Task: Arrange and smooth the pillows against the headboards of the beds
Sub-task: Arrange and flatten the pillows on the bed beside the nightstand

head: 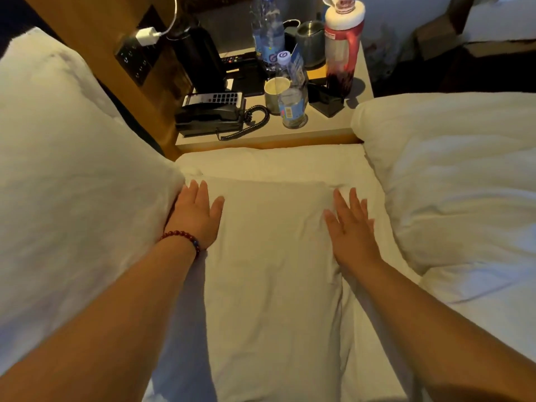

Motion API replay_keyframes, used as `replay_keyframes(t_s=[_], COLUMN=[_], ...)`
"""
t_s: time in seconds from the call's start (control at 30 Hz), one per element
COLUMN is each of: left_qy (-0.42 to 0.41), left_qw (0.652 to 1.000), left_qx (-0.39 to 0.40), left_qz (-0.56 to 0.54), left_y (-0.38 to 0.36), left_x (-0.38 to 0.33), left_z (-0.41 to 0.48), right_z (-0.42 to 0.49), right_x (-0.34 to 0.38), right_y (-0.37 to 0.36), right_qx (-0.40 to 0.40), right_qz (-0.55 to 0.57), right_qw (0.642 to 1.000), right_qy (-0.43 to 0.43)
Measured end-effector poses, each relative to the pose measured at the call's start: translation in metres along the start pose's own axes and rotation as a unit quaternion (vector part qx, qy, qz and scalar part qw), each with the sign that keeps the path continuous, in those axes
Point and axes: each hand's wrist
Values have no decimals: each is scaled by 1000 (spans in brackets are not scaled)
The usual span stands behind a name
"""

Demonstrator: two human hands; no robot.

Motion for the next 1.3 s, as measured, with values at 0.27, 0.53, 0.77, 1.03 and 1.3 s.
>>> replay_keyframes(t_s=[0.27, 0.53, 0.77, 1.03, 1.3], left_qy=[17, -31, -55, -88, -115], left_qw=[997, 990, 997, 991, 984], left_qx=[-38, -100, -30, -86, -113], left_qz=[-58, -94, -46, -53, -76], left_y=[-41, -20, -45, -71, -63], left_x=[38, 57, 84, 75, 90], left_z=[-149, -155, -147, -185, -203], right_z=[-132, -107, -136, -202, -223], right_x=[97, 107, 114, 115, 50], right_y=[-64, -50, -100, -113, -103], right_qx=[55, -78, -18, -28, -153], right_qz=[-235, -210, -276, -273, -182], right_qw=[953, 974, 952, 946, 967], right_qy=[184, 21, 127, 174, -97])
Point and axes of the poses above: each hand's wrist, its own z-axis towards the middle knuckle, its own y-axis out of the back of the hand, x = y × z, and after that the axes turned 5 degrees about x, right-handed
